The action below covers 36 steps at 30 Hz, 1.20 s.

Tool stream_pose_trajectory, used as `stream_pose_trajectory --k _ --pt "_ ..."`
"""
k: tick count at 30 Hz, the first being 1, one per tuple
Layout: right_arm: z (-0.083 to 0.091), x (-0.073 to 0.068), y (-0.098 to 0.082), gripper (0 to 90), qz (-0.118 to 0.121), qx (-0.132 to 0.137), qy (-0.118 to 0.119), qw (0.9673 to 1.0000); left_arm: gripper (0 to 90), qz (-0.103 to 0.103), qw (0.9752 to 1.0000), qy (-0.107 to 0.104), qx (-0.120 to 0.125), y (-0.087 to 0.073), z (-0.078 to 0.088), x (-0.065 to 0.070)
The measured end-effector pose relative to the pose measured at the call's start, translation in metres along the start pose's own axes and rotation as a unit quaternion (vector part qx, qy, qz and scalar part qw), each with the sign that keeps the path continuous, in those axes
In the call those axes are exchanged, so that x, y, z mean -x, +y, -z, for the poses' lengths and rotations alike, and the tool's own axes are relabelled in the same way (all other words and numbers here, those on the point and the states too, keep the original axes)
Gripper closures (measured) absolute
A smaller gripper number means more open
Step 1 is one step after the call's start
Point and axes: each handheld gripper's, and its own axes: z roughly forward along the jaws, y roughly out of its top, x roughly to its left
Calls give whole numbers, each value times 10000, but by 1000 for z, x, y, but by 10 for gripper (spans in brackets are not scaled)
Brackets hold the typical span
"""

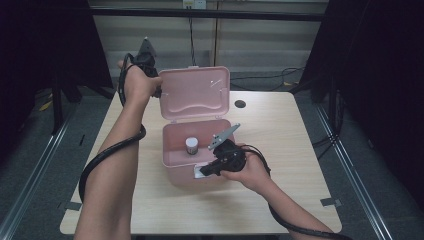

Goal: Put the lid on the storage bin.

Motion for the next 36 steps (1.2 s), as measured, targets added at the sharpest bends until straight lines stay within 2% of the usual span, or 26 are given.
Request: stream_pose_trajectory --k 7,13,24,36 --pt "-1 2 0 900 -34 38 40 10000 878 -30 10000 -14 6 -2 3 0" --pt "-1 2 2 900 -79 -8 -39 10000 878 -17 10000 -37 -7 -4 5 -1" --pt "-3 4 3 900 -187 57 5 9998 875 -71 9999 -81 -7 -8 10 -2" --pt "-4 4 5 900 -303 47 -74 9995 870 -86 9998 -152 27 -15 15 -3"
